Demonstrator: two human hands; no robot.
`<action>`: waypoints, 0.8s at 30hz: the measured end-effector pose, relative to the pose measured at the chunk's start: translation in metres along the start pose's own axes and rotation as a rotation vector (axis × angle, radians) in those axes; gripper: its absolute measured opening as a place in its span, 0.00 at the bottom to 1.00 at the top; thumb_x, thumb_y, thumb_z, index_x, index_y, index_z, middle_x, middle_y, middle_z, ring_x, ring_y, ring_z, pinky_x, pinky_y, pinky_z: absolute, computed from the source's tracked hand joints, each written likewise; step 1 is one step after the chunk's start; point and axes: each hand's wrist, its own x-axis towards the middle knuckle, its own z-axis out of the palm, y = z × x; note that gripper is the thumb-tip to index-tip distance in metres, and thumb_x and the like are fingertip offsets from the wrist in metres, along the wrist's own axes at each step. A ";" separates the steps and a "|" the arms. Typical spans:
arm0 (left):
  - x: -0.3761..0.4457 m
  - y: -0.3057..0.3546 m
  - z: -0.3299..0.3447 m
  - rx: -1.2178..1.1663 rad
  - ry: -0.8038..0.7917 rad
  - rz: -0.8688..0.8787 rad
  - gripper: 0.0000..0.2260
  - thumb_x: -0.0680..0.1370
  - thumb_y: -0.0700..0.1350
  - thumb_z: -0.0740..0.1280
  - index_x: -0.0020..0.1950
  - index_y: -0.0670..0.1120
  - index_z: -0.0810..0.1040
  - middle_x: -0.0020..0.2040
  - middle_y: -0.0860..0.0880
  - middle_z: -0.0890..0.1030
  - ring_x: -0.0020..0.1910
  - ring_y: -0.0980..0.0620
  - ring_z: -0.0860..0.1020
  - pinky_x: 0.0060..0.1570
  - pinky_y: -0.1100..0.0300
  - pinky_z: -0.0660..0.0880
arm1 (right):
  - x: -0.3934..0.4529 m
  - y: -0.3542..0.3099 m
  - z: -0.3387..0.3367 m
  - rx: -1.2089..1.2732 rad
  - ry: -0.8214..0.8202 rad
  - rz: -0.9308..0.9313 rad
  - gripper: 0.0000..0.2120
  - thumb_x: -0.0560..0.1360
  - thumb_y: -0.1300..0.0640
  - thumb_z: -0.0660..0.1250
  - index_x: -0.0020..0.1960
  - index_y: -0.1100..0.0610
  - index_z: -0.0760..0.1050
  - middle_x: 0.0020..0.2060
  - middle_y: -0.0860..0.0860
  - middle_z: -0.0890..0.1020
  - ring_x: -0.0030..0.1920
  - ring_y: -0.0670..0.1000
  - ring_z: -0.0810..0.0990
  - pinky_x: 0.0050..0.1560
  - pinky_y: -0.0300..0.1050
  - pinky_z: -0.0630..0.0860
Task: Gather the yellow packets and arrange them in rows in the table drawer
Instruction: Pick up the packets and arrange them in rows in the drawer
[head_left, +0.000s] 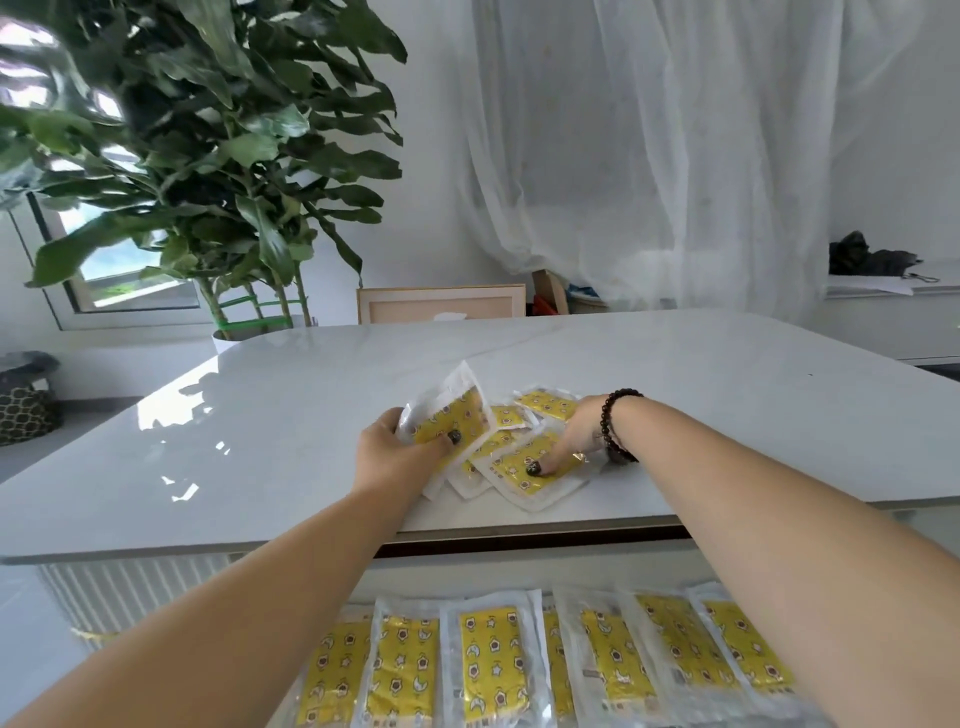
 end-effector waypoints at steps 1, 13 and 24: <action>0.000 -0.001 -0.001 -0.052 0.031 -0.005 0.10 0.70 0.38 0.74 0.46 0.50 0.78 0.42 0.48 0.83 0.40 0.48 0.81 0.40 0.57 0.79 | 0.003 0.002 0.001 0.027 0.008 -0.002 0.41 0.66 0.40 0.75 0.71 0.58 0.65 0.69 0.54 0.70 0.64 0.55 0.72 0.64 0.46 0.71; -0.004 -0.003 0.006 0.056 0.050 0.121 0.26 0.76 0.40 0.70 0.71 0.50 0.64 0.64 0.46 0.75 0.56 0.48 0.75 0.53 0.56 0.74 | 0.019 0.043 0.031 1.229 0.145 -0.290 0.17 0.67 0.78 0.66 0.47 0.59 0.74 0.45 0.58 0.81 0.46 0.56 0.81 0.46 0.49 0.80; -0.009 -0.004 0.008 0.050 0.021 0.230 0.29 0.81 0.40 0.62 0.77 0.58 0.55 0.62 0.55 0.69 0.47 0.58 0.74 0.41 0.71 0.75 | -0.003 -0.002 -0.014 0.610 0.354 -0.566 0.36 0.68 0.67 0.72 0.71 0.51 0.62 0.52 0.55 0.79 0.48 0.54 0.80 0.46 0.47 0.80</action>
